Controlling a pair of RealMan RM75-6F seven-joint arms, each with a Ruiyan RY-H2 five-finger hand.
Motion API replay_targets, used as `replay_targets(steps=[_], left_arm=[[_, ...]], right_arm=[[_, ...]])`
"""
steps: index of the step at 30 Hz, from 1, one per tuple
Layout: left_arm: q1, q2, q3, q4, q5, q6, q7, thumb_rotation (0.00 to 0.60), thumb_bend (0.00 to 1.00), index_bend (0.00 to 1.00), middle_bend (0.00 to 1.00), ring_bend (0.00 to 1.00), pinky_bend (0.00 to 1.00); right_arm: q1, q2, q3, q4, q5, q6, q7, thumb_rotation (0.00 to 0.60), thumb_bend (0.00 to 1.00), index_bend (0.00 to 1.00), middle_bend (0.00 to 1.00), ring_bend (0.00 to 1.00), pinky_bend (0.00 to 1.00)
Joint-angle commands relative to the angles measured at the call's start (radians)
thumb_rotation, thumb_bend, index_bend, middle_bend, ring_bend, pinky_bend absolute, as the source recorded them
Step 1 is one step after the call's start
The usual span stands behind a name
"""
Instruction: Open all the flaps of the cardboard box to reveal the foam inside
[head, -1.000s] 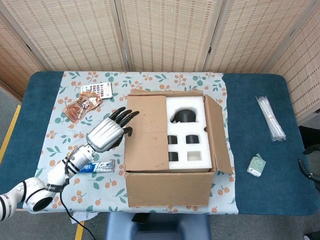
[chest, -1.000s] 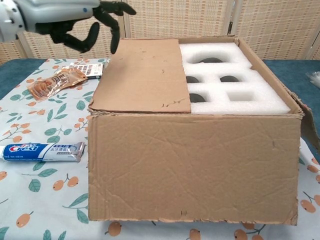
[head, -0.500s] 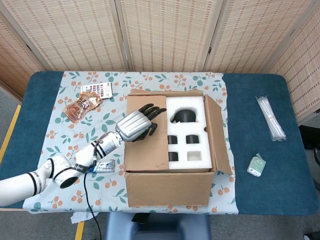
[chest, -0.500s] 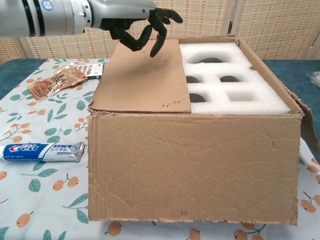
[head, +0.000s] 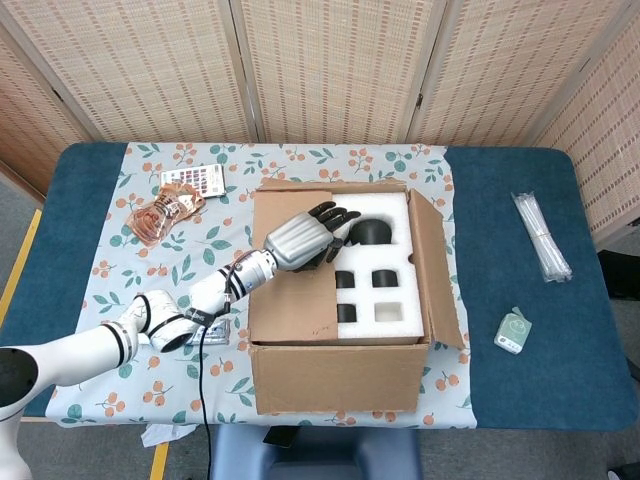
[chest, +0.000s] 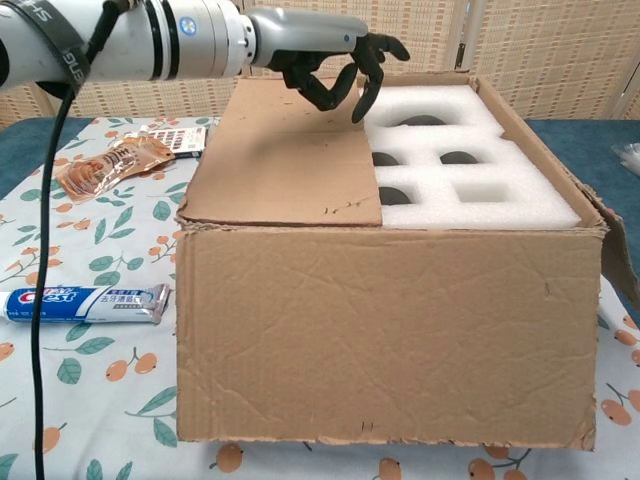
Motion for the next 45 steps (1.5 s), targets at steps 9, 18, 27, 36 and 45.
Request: replay_targets(steps=[9, 18, 27, 36, 45], left_arm=[[-0.061, -0.077, 0.03, 0.105, 0.002, -0.001, -0.035, 0.6, 1.0, 0.58, 0.0, 0.0, 0.0], [-0.072, -0.093, 0.049, 0.147, -0.036, -0.022, -0.031, 0.6, 1.0, 0.61, 0.0, 0.0, 0.0], [-0.067, -0.09, 0.065, 0.152, -0.056, -0.016, 0.008, 0.6, 1.0, 0.65, 0.0, 0.0, 0.0], [-0.055, -0.061, 0.059, 0.105, -0.098, 0.0, 0.085, 0.6, 1.0, 0.66, 0.0, 0.0, 0.0], [-0.023, 0.0, 0.038, 0.003, -0.176, 0.039, 0.231, 0.6, 1.0, 0.67, 0.0, 0.0, 0.0]], right_arm=[[-0.011, 0.008, 0.016, 0.03, 0.012, -0.019, 0.069, 0.383, 0.42, 0.53, 0.04, 0.0, 0.0], [-0.012, 0.008, 0.021, 0.047, 0.01, -0.034, 0.095, 0.383, 0.42, 0.53, 0.04, 0.0, 0.0], [-0.009, 0.009, 0.019, 0.046, -0.004, -0.046, 0.099, 0.384, 0.42, 0.53, 0.04, 0.0, 0.0], [-0.01, 0.012, 0.016, 0.042, -0.017, -0.047, 0.105, 0.384, 0.42, 0.53, 0.04, 0.0, 0.0], [-0.01, 0.014, 0.01, 0.037, -0.032, -0.043, 0.107, 0.385, 0.42, 0.53, 0.04, 0.0, 0.0]])
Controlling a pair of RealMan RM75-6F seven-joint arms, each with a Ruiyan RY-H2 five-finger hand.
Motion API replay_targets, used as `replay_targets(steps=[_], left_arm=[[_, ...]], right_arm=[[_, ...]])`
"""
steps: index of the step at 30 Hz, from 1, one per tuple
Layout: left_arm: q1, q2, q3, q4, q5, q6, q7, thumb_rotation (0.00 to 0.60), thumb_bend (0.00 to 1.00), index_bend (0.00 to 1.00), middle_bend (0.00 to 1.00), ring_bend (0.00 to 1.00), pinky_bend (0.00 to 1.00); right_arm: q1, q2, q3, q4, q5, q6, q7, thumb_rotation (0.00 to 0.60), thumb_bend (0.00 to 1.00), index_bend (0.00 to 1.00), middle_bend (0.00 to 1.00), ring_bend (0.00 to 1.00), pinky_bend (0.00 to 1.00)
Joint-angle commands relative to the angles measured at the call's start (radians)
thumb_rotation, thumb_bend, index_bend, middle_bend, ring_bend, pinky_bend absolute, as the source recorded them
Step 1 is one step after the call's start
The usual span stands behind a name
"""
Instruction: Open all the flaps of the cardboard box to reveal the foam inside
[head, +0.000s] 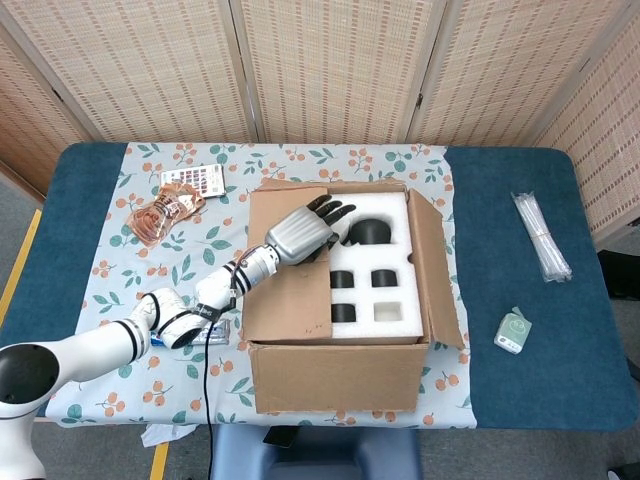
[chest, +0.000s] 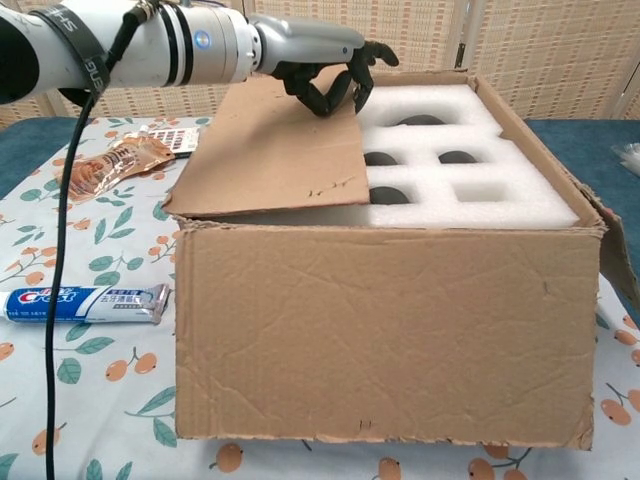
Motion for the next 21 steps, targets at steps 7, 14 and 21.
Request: replay_targets(steps=[7, 14, 21], left_arm=[[0.037, 0.078, -0.04, -0.138, -0.124, 0.07, 0.202, 0.6, 1.0, 0.67, 0.0, 0.0, 0.0], [0.077, 0.14, -0.047, -0.221, -0.183, 0.138, 0.304, 0.6, 1.0, 0.67, 0.0, 0.0, 0.0], [0.101, 0.208, -0.056, -0.323, -0.232, 0.143, 0.322, 0.6, 1.0, 0.64, 0.0, 0.0, 0.0]], right_arm=[[0.0, 0.004, -0.008, -0.008, -0.016, 0.003, 0.003, 0.385, 0.42, 0.53, 0.04, 0.0, 0.0], [-0.003, 0.003, -0.007, -0.017, -0.018, 0.013, 0.001, 0.384, 0.42, 0.53, 0.04, 0.0, 0.0], [-0.007, 0.012, -0.017, -0.03, -0.031, 0.014, 0.006, 0.384, 0.42, 0.53, 0.04, 0.0, 0.0]])
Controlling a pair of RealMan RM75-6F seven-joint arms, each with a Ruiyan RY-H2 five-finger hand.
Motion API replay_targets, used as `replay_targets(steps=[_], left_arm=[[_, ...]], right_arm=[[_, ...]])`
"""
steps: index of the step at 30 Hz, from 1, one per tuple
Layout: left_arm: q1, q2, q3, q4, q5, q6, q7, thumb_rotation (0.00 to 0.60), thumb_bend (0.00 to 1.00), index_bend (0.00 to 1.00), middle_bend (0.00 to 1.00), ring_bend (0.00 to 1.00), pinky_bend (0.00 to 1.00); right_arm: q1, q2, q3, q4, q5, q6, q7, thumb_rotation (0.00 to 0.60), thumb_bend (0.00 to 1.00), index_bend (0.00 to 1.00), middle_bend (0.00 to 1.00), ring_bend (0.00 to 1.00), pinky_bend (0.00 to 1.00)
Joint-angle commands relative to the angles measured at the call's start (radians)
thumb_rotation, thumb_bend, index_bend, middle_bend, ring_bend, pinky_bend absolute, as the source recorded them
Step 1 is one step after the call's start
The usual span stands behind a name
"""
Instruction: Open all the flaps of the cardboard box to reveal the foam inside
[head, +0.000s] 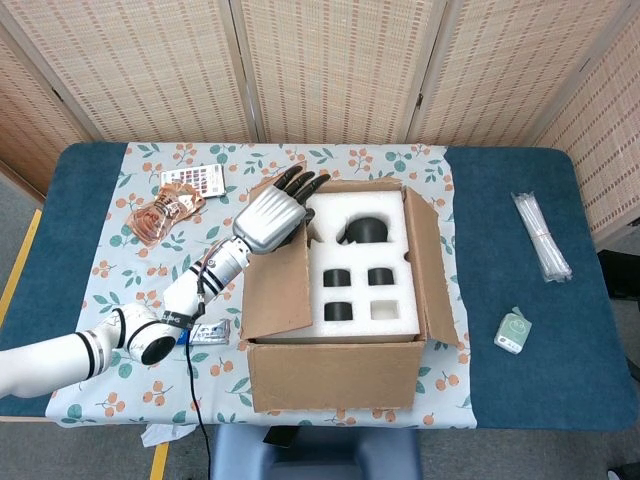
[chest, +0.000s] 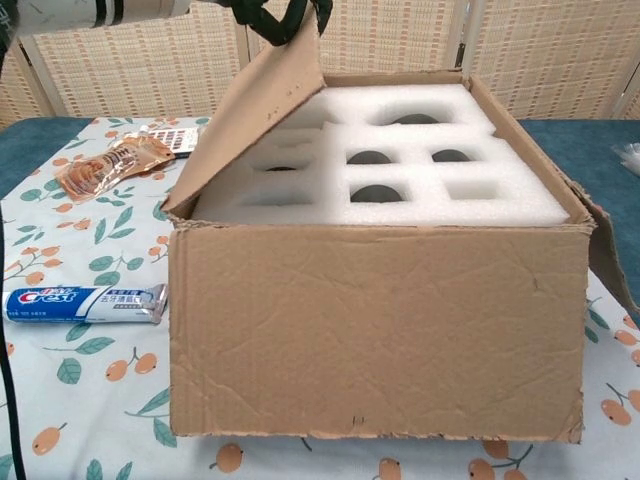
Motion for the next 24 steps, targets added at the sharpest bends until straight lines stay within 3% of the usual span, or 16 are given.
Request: replay_targets(steps=[1, 8, 15, 24], left_arm=[[0.013, 0.032, 0.0, -0.038, -0.013, 0.004, 0.013, 0.6, 1.0, 0.64, 0.0, 0.0, 0.0], [0.045, 0.045, -0.004, -0.037, 0.003, 0.061, -0.001, 0.6, 1.0, 0.58, 0.0, 0.0, 0.0], [0.089, 0.055, -0.021, -0.039, 0.002, 0.141, -0.015, 0.6, 1.0, 0.44, 0.0, 0.0, 0.0], [0.153, 0.084, -0.008, -0.031, -0.077, 0.195, 0.061, 0.6, 1.0, 0.44, 0.0, 0.0, 0.0]], right_arm=[[-0.007, 0.007, -0.007, -0.007, -0.016, 0.015, 0.016, 0.385, 0.42, 0.53, 0.04, 0.0, 0.0], [0.002, 0.007, -0.014, -0.008, -0.024, 0.0, 0.01, 0.385, 0.42, 0.53, 0.04, 0.0, 0.0], [0.021, 0.006, -0.022, -0.012, -0.036, -0.026, -0.002, 0.384, 0.42, 0.53, 0.03, 0.0, 0.0], [0.025, 0.005, -0.027, -0.018, -0.046, -0.02, -0.01, 0.384, 0.42, 0.53, 0.03, 0.0, 0.0]])
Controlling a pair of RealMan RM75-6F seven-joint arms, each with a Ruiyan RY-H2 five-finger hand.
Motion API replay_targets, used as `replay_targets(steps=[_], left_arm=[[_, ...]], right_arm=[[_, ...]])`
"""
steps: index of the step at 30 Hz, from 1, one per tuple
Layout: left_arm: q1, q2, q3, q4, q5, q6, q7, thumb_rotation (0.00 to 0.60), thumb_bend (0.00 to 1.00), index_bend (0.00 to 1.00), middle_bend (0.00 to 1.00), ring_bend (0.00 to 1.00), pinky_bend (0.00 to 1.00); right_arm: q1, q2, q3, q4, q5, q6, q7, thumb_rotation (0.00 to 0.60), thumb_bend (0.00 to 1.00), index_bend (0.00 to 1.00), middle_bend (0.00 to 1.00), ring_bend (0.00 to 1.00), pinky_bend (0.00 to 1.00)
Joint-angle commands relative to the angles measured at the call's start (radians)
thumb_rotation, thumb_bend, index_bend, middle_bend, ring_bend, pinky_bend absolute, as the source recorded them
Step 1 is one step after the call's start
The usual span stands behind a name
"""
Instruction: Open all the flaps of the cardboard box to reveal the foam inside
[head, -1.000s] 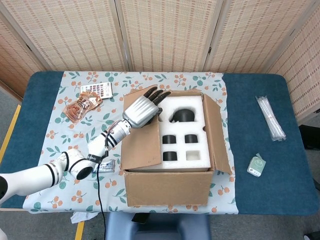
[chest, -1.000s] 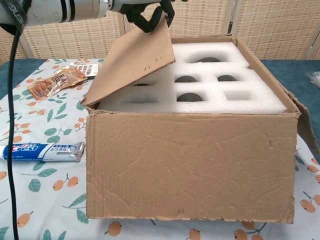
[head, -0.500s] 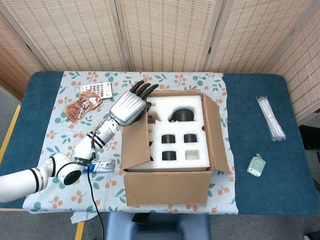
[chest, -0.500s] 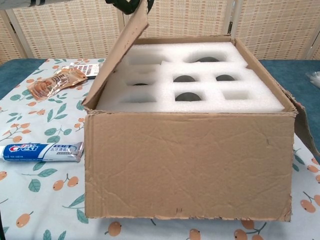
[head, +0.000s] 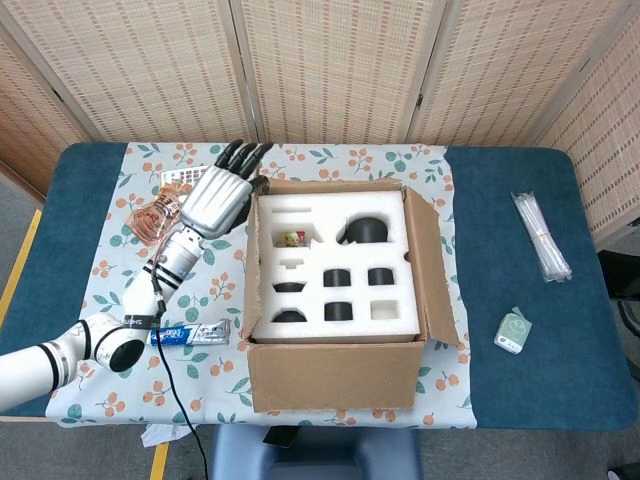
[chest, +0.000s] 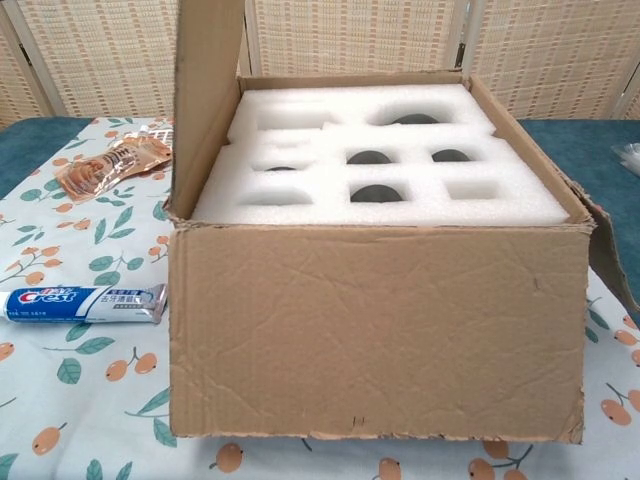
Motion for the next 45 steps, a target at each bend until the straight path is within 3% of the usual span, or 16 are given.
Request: replay_targets(steps=[1, 12, 22, 29, 37, 41, 45], left_arm=[[0.029, 0.013, 0.004, 0.004, -0.021, 0.036, 0.024, 0.6, 1.0, 0.44, 0.0, 0.0, 0.0], [0.117, 0.067, -0.01, -0.01, -0.048, 0.088, -0.045, 0.6, 1.0, 0.35, 0.0, 0.0, 0.0], [0.218, 0.087, -0.006, 0.084, -0.12, 0.084, -0.138, 0.6, 1.0, 0.26, 0.0, 0.0, 0.0], [0.338, 0.212, 0.08, -0.091, -0.042, 0.078, -0.199, 0.6, 1.0, 0.17, 0.0, 0.0, 0.0], [0.53, 0.31, 0.194, -0.225, 0.04, 0.19, -0.251, 0.6, 0.69, 0.03, 0.0, 0.0, 0.0], [0.639, 0.299, 0.239, -0.222, 0.082, 0.303, -0.273, 0.6, 0.58, 0.01, 0.0, 0.0, 0.0], [0.74, 0.255, 0.263, -0.202, 0.075, 0.435, -0.21, 0.6, 0.42, 0.0, 0.0, 0.0, 0.0]], right_arm=[[0.004, 0.0, -0.004, -0.001, -0.006, -0.006, -0.001, 0.383, 0.42, 0.53, 0.03, 0.0, 0.0], [0.013, 0.001, -0.012, -0.005, -0.007, -0.018, -0.009, 0.385, 0.42, 0.53, 0.03, 0.0, 0.0], [0.027, -0.009, -0.012, -0.017, 0.014, -0.048, -0.092, 0.386, 0.42, 0.53, 0.02, 0.0, 0.0], [0.059, -0.025, -0.014, -0.04, 0.045, -0.123, -0.215, 0.395, 0.42, 0.47, 0.0, 0.0, 0.0], [0.108, -0.092, -0.002, -0.081, 0.121, -0.221, -0.449, 0.443, 0.42, 0.35, 0.0, 0.0, 0.0], [0.123, -0.135, 0.019, -0.081, 0.189, -0.242, -0.581, 0.477, 0.42, 0.32, 0.0, 0.0, 0.0], [0.139, -0.166, 0.033, -0.088, 0.258, -0.271, -0.719, 0.514, 0.42, 0.25, 0.0, 0.0, 0.0]])
